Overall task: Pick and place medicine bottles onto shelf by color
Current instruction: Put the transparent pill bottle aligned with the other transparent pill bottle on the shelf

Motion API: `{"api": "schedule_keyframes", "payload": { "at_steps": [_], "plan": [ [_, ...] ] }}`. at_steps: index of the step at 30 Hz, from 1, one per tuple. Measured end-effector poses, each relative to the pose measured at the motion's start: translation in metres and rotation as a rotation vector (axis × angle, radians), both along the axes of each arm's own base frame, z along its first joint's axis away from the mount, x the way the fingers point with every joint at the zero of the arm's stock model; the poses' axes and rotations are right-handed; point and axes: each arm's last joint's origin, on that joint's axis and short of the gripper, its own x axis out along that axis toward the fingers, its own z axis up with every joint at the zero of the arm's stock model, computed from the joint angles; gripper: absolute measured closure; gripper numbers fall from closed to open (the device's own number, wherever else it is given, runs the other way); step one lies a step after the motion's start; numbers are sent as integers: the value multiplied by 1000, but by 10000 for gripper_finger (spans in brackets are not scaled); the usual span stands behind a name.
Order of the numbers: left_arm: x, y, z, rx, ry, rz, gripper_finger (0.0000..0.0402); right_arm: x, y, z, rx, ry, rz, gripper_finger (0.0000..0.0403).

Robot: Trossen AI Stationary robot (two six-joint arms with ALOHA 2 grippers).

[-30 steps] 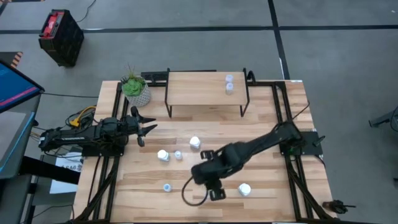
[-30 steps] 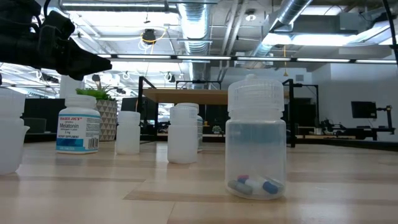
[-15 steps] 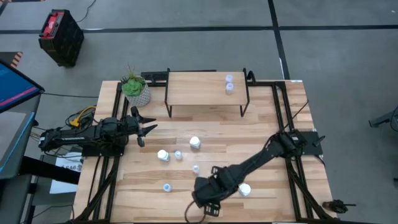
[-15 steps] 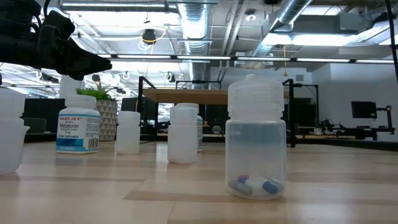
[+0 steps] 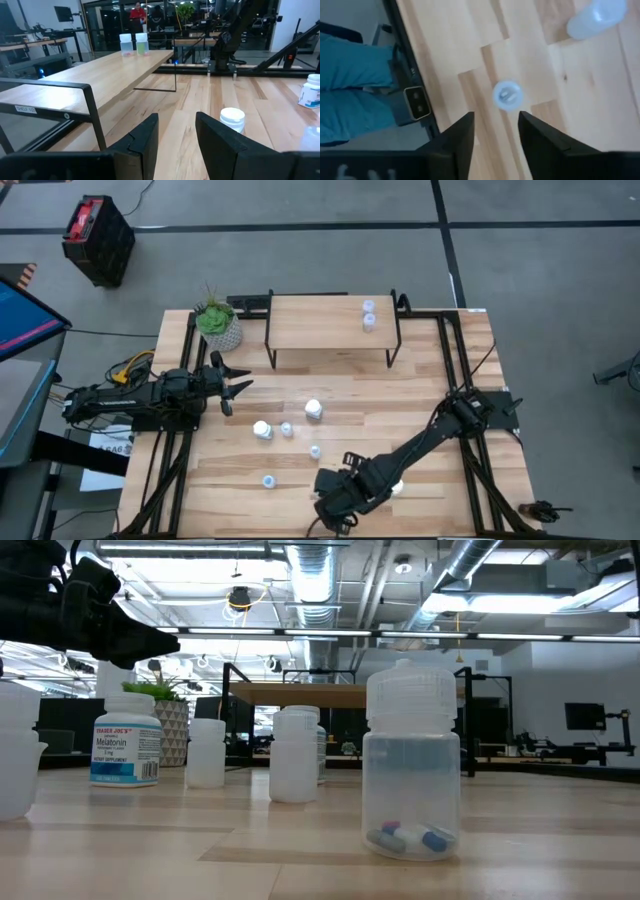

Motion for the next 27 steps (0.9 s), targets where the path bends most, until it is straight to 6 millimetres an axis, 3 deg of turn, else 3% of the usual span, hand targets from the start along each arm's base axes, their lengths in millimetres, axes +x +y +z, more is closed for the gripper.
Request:
{"api": "schedule_keyframes", "payload": {
  "at_steps": [4,9,13,18,27],
  "plan": [
    [0,0,0,0,0,0,281,6,-11,-1,-5,8,-25,182],
    [0,0,0,0,0,0,281,11,-15,-15,-28,68,-37,150],
    [0,0,0,0,0,1,281,14,-9,-38,-42,121,-15,148],
    [0,0,0,1,-4,1,281,15,-3,-39,-34,103,12,148],
    [0,0,0,0,-2,0,281,20,1,-68,-74,159,32,148]
  ]
}}
